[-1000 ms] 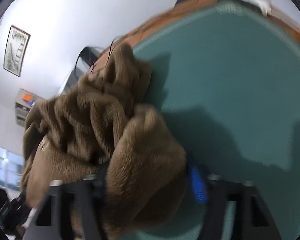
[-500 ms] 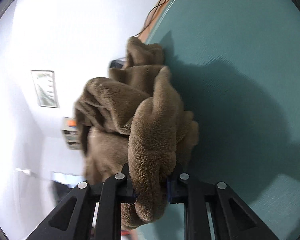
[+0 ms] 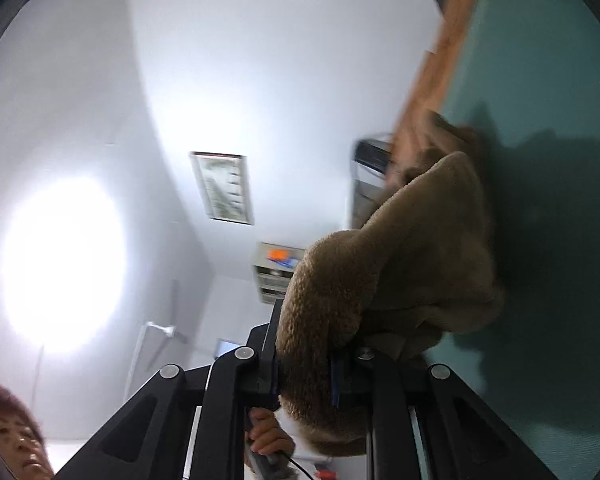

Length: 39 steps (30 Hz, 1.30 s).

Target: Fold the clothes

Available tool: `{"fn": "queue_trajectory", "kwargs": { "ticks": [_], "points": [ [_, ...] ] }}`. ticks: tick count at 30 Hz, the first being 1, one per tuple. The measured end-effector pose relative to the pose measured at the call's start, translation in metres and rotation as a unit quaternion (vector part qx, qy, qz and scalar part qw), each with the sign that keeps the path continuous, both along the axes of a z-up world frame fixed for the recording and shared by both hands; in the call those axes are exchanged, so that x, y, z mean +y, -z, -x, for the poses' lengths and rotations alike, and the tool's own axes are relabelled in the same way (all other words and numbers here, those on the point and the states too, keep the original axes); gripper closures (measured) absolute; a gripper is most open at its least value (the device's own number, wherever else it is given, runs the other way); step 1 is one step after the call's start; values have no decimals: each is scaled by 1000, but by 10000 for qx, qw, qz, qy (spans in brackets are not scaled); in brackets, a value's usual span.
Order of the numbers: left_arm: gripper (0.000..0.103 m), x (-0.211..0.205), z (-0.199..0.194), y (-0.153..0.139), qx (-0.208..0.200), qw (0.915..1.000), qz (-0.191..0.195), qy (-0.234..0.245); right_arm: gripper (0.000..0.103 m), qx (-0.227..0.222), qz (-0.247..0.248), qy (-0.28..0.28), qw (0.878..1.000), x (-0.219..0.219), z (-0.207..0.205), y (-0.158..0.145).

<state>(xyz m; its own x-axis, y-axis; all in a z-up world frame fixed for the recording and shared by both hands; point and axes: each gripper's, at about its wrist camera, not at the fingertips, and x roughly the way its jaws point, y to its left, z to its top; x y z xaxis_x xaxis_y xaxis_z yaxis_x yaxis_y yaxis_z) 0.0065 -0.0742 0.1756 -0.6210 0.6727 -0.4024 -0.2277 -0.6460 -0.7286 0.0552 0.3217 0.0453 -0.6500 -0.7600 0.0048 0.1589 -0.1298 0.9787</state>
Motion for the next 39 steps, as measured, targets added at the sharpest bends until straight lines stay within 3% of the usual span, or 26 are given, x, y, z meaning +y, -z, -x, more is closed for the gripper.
{"fn": "queue_trajectory", "kwargs": {
  "ticks": [3,6,9,11,12,18,21,24,28,39],
  "points": [
    [91,3,-25,-42,672,9977,-50,-12,84,381,69,76,9992,13,-13,-27],
    [91,9,-44,-61,855,9956,309,-221,84,561,23,145,9983,24,-26,-43],
    [87,14,-51,-39,382,9962,702,-353,84,401,-206,199,9988,33,-36,-39],
    [69,15,-53,-9,-85,9959,831,-347,84,253,-136,220,9993,32,-40,-28],
    [67,16,-54,10,-335,9947,907,-362,84,207,-68,207,9995,32,-43,-25],
    [58,28,-78,108,-1216,9899,640,-358,84,266,-128,-54,9995,18,-58,-44],
    [46,34,-90,156,-1653,9843,503,-355,84,395,-140,-168,9990,14,-66,-61],
    [37,54,-88,184,-1861,9824,-69,-145,84,522,-185,-339,9979,2,-67,-79],
    [26,75,-90,198,-1800,9825,-475,5,84,760,-295,-561,9951,-19,-70,-108],
    [25,109,-100,239,-2220,9640,-1437,266,84,936,-199,-876,9915,-53,-81,-135]
  ]
}}
